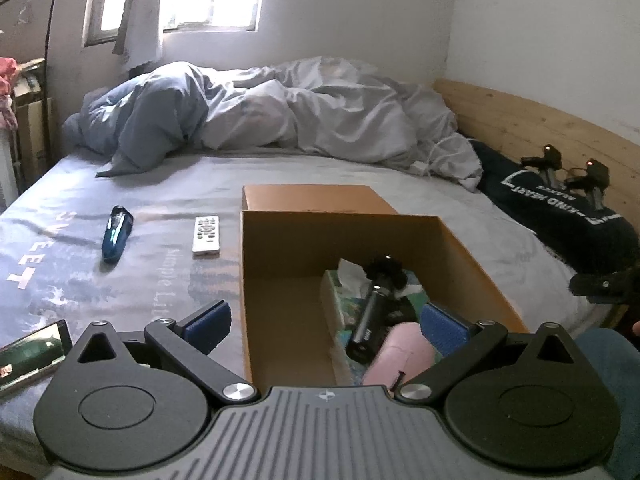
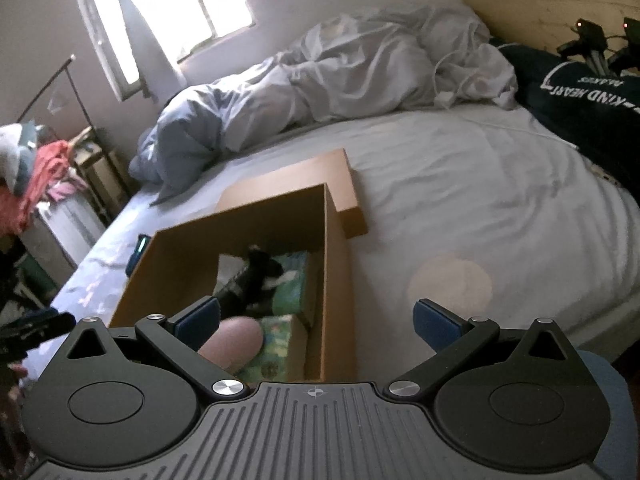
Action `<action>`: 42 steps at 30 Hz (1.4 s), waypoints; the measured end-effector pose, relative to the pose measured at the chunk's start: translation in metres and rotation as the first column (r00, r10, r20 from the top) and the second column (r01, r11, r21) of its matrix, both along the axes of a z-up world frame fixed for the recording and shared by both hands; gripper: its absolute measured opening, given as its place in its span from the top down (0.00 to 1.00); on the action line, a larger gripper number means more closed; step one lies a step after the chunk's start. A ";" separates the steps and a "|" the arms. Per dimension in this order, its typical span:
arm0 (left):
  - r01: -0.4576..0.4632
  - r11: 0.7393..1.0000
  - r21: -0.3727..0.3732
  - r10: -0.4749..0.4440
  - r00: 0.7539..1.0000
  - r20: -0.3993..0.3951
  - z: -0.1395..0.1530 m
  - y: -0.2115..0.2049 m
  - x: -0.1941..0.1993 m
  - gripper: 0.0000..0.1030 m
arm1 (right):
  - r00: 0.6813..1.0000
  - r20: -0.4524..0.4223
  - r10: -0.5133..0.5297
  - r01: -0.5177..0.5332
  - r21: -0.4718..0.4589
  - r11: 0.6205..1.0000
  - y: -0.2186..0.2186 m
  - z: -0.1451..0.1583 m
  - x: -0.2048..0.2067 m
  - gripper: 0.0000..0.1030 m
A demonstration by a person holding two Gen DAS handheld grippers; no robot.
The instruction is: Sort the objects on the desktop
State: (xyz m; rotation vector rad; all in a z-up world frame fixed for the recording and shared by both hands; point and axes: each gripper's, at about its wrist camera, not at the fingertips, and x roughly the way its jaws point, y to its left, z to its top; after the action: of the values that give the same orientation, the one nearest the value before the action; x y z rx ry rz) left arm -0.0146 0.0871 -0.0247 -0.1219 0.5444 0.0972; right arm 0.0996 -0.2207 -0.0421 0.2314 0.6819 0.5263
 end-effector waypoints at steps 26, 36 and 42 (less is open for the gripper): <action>-0.065 0.995 -0.074 0.060 0.996 -0.064 0.027 0.055 0.179 0.00 | 0.992 -0.080 0.094 -0.093 0.020 0.995 0.078 0.057 0.211 0.00; -0.073 0.985 -0.154 0.035 0.970 -0.239 -0.010 0.080 0.272 0.00 | 0.969 -0.142 0.202 -0.218 -0.106 0.970 0.138 0.026 0.301 0.00; -0.125 0.967 -0.223 0.043 0.939 -0.341 -0.040 0.099 0.314 0.00 | 0.949 -0.227 0.220 -0.249 -0.106 0.963 0.159 -0.014 0.351 0.00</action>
State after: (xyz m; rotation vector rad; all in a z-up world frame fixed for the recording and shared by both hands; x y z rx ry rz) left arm 0.2992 0.1863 -0.0643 -0.3721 0.8908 0.1370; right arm 0.4508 -0.0614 -0.0557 0.0811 0.9582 0.6876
